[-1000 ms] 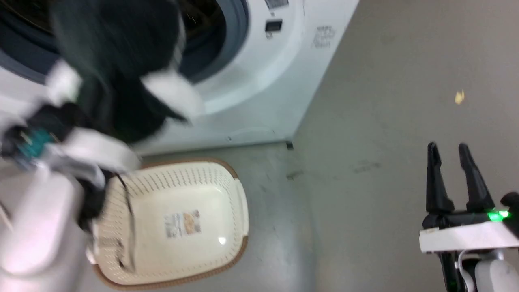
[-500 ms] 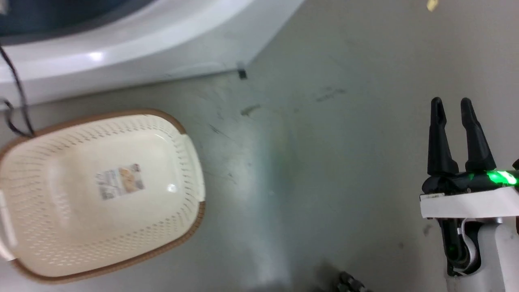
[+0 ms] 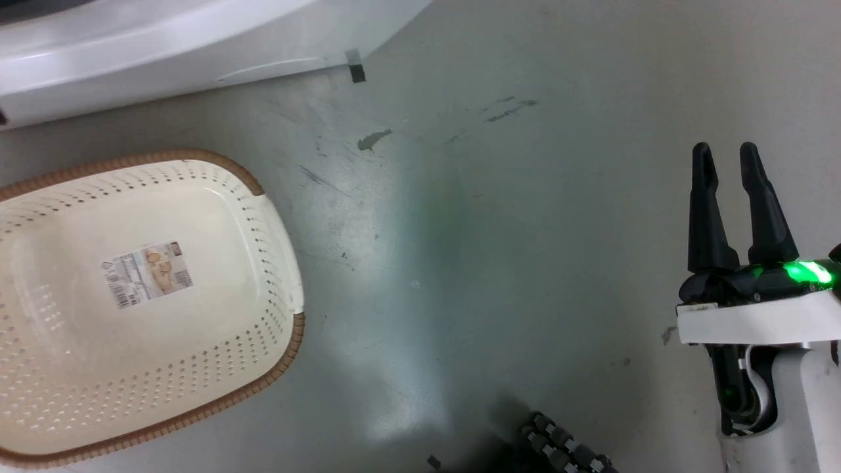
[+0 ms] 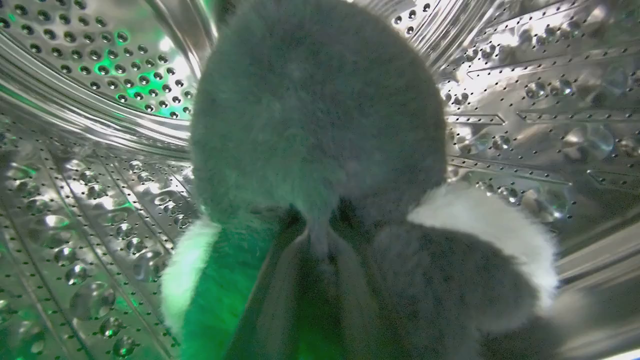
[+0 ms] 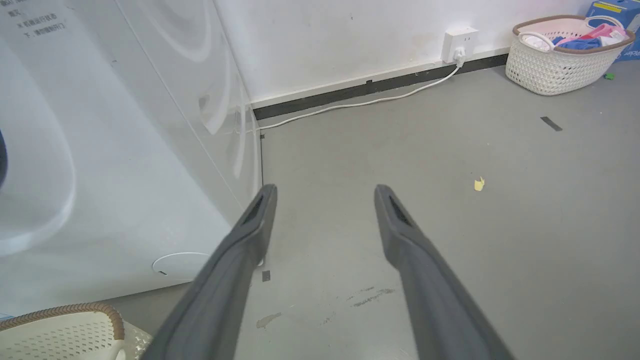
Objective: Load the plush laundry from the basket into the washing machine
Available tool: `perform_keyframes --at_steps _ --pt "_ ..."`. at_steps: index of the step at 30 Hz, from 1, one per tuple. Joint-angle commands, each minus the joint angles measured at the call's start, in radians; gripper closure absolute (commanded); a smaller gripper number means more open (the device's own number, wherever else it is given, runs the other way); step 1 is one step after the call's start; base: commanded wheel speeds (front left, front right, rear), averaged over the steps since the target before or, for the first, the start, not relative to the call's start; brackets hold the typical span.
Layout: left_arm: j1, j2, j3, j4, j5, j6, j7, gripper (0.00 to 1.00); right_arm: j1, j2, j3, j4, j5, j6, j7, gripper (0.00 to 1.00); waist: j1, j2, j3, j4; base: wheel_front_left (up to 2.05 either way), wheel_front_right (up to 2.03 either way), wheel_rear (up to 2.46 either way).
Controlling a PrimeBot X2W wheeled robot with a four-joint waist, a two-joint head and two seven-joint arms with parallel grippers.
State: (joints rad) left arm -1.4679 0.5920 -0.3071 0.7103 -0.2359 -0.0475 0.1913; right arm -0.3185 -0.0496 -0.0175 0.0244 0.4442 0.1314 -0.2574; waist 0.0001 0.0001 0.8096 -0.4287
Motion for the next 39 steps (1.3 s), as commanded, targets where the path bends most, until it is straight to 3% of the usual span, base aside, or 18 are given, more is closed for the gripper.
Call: perform_keyframes --at_steps 1,9,19,26,33,39 --pt "0.009 -0.003 -0.007 0.026 0.002 -0.007 -0.009 0.0 -0.018 -0.001 -0.004 -0.005 -0.008 -0.001 -0.004 0.0 -0.0001 -0.0001 -0.01 0.01 0.0 0.0 0.0" --pt "0.087 -0.062 -0.011 0.108 -0.035 -0.021 -0.192 0.0 -0.003 -0.001 -0.059 -0.023 -0.075 -0.001 -0.004 0.0 -0.0001 -0.0001 -0.127 0.071 0.0 0.0 0.0" --pt "0.399 -0.182 0.018 0.125 -0.136 -0.034 -0.433 0.0 0.087 -0.001 -0.1 -0.029 -0.187 -0.001 -0.004 0.0 -0.0001 -0.0001 -0.43 0.201 0.0 0.0 0.0" --pt "0.718 -0.275 0.067 -0.115 -0.163 -0.02 -0.452 0.0 0.184 -0.001 -0.091 -0.021 -0.231 -0.001 -0.004 0.0 -0.0001 -0.0001 -0.619 0.303 0.0 0.0 0.0" --pt "1.081 -0.371 0.116 -0.388 -0.114 0.033 -0.453 0.0 0.278 -0.001 -0.068 -0.008 -0.251 -0.001 -0.004 0.0 -0.0001 -0.0001 -0.735 0.389 0.0 0.0 0.0" --pt "1.317 -0.425 0.146 -0.52 -0.032 0.089 -0.453 0.0 0.333 -0.001 -0.048 -0.003 -0.282 -0.001 -0.004 0.0 -0.0001 -0.0001 -0.791 0.439 0.0 0.0 0.0"
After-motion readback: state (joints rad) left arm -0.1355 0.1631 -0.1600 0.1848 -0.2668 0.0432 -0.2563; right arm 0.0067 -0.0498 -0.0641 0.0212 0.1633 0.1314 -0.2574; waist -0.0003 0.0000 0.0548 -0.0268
